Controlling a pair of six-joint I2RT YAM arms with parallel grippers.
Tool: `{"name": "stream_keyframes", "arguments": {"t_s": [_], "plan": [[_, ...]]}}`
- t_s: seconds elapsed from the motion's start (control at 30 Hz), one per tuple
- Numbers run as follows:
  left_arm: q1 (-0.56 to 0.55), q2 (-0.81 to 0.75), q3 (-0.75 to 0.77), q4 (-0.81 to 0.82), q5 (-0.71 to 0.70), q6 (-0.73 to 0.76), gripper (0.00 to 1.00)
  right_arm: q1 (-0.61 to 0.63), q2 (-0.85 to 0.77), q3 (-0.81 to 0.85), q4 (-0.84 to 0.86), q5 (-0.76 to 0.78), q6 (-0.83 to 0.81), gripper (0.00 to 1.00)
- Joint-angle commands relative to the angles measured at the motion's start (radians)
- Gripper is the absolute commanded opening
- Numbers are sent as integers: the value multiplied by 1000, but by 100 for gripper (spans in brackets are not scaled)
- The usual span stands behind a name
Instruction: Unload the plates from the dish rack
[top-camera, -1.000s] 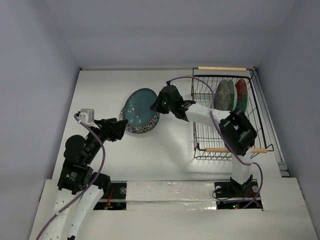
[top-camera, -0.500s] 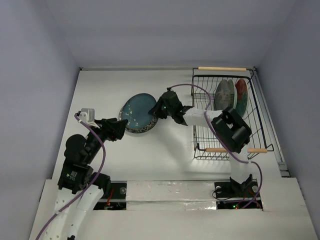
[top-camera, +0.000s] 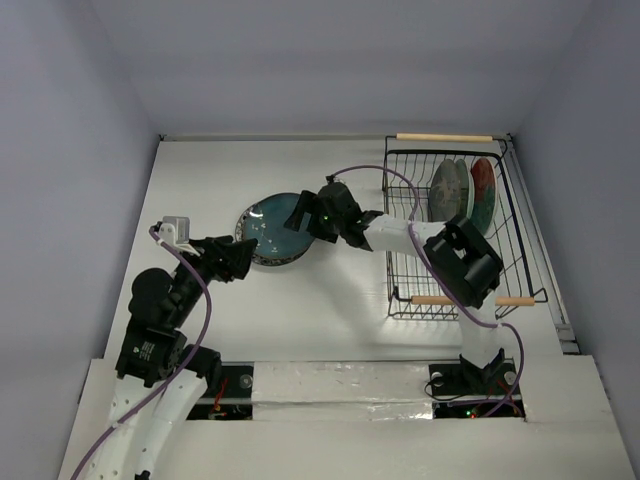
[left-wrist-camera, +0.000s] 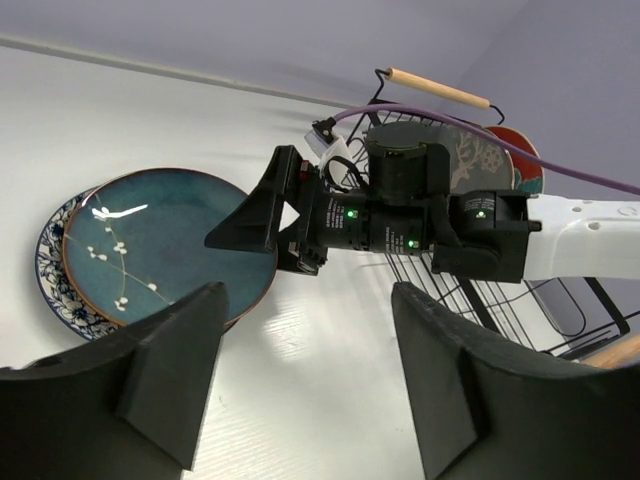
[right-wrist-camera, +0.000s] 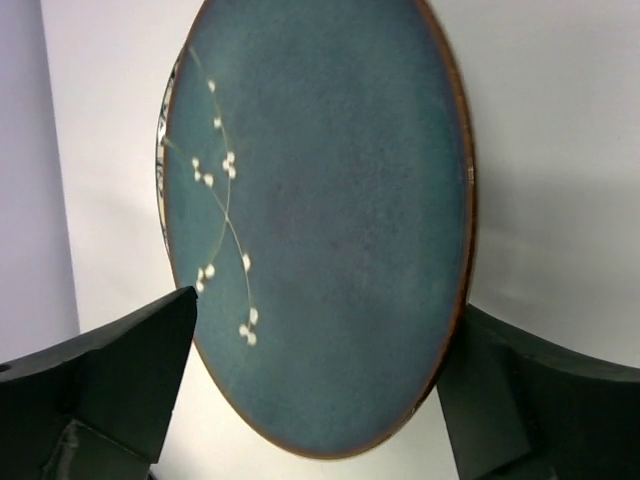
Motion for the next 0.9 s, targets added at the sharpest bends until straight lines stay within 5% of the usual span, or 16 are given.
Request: {"name": "stream_keyframes", "arguments": {"t_s": [0.0,0.2,0.37,0.47,0.57,0.87], "plan": [[7,21,26,53,7,-7,65,15,-87,56,-95,96,-121,99],[7,51,78,128,94,-63,89,24,-121,53,-227,179,-210,100],[7,73,165,168,130,-118,96,24,-109,65,-280,221,-243,98],[7,75,204,203,145,-152,99,24,-116,62,-276,257,-244,80],[7,88,242,224,163,-201,99,24,-115,73,-285,274,-247,46],[7,99,293,241,176,-263,99,24,-60,96,-265,268,-248,28]]}}
